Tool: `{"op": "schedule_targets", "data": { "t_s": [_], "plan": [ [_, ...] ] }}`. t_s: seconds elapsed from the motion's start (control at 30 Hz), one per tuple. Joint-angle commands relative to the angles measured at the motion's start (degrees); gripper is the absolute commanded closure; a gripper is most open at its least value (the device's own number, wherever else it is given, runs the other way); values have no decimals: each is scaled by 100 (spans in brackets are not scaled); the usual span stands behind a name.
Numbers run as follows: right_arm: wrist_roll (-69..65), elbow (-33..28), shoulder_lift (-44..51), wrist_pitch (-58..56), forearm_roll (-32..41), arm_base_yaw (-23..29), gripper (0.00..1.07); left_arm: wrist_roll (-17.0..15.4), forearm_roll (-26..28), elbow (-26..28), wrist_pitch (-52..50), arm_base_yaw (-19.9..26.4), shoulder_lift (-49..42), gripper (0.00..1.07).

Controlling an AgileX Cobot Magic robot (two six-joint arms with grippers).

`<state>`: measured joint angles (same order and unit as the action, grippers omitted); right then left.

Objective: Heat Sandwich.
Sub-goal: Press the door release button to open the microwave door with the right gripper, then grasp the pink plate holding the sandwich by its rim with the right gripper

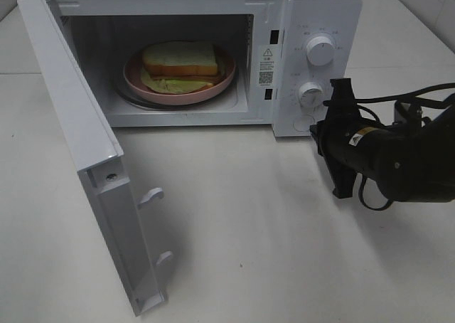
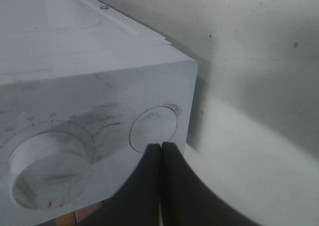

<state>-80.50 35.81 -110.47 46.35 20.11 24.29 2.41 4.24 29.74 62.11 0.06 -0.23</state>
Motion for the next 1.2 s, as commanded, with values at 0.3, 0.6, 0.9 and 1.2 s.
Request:
{"op": "schedule_targets", "data": {
  "t_s": [0.3, 0.6, 0.9, 1.2],
  "plan": [
    [1914, -413, 1266, -1919, -206, -23, 104, -29, 29, -11, -74, -6, -97, 9],
    [3524, -407, 2034, -3186, -206, -23, 102, -29, 29, -11, -74, -6, -97, 9],
    [5317, -407, 2859, -4114, -189, -29, 99, -29, 29, -11, -74, -6, -97, 9],
    [6371, 120, 3048, -5672, -487, -29, 96, -29, 29, -11, -74, -6, -97, 9]
  ]
}}
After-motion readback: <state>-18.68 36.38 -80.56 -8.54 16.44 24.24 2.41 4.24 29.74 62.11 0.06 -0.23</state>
